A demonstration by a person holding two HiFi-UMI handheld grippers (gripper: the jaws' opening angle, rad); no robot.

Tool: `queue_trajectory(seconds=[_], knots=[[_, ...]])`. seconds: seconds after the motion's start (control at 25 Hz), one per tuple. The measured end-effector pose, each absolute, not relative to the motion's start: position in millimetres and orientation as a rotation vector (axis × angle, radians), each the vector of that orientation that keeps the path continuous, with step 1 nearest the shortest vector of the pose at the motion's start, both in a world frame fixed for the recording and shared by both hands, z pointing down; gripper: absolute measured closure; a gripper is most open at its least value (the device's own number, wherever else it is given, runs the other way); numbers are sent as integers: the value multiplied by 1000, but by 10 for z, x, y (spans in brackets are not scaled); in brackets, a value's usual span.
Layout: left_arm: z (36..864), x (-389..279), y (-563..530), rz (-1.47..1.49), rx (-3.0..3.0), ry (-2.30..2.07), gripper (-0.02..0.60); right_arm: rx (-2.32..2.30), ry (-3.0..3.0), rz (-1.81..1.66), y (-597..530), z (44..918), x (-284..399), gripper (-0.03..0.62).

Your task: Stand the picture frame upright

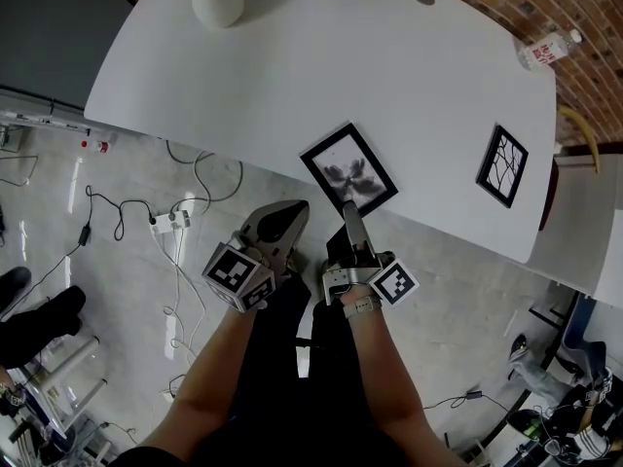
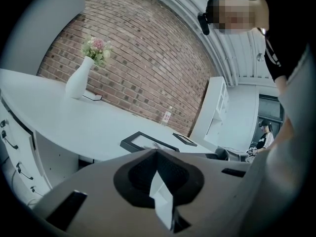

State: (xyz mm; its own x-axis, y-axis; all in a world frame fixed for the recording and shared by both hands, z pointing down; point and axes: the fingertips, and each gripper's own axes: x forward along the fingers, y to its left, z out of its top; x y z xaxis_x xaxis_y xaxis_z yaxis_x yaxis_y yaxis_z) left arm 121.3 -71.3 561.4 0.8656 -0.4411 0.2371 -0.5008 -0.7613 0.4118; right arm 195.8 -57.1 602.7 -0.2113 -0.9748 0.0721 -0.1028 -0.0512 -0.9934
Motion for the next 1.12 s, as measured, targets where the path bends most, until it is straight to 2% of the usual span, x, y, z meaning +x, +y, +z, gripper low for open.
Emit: queue_trajectory(seconds=[0.52, 1.12], knots=[[5311, 1028, -803, 108, 2557, -788, 580, -1335, 1592, -1321, -464, 5756, 1963, 520], [5185, 587, -1041, 81, 2508, -905, 580, -1316, 1744, -1323, -729, 5446, 1622, 522]])
